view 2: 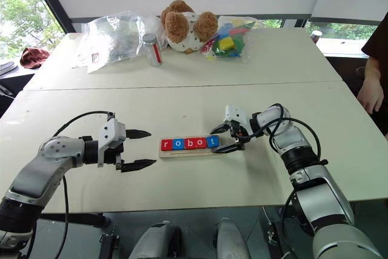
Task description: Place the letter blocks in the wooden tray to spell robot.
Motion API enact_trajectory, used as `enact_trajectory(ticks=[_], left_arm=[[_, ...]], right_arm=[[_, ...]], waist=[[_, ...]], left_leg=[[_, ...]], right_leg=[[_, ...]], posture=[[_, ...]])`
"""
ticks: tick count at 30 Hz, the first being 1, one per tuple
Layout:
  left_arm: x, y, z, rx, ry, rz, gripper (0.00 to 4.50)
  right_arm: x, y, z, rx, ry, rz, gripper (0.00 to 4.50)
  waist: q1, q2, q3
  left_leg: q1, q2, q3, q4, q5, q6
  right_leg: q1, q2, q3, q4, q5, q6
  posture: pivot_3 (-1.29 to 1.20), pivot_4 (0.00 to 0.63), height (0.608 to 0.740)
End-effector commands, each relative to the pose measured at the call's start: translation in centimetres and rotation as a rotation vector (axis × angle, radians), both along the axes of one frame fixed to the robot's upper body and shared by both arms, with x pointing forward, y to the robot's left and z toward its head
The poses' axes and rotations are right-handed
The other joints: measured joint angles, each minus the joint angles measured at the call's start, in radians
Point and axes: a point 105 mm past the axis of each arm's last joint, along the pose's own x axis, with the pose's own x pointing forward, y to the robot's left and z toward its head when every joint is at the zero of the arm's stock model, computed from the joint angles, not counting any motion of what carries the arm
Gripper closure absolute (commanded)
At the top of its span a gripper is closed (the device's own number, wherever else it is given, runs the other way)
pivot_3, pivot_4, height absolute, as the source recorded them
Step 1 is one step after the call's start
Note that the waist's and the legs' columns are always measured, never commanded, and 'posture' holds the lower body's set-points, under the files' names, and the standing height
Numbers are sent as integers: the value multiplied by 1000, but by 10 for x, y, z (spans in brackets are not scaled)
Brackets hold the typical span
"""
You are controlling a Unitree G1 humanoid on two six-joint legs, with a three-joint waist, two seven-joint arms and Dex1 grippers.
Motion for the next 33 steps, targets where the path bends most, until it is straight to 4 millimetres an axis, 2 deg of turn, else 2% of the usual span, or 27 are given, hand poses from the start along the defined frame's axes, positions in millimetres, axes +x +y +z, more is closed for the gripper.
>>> enact_trajectory(ticks=[1,7,19,33], left_arm=[[2,-1,6,9,-26,-10,0],[5,-5,8,-6,-32,-18,0],[7,-6,7,-9,-32,-23,0],[11,-6,4,-6,-41,-21,0]], right_arm=[[2,10,22,31,-83,26,27],[1,11,39,54,-121,11,27],[-10,-2,14,11,-33,-40,27],[-31,4,11,30,29,-36,27]], waist=[[0,0,0],[1,0,0],[-1,0,0],[3,0,0]], left_leg=[[0,0,0,0,0,0],[0,0,0,0,0,0],[-1,0,0,0,0,0],[-1,0,0,0,0,0]], right_leg=[[0,0,0,0,0,0],[-1,0,0,0,0,0],[-1,0,0,0,0,0],[-1,0,0,0,0,0]], posture=[[0,150,740],[0,150,740],[0,150,740],[0,150,740]])
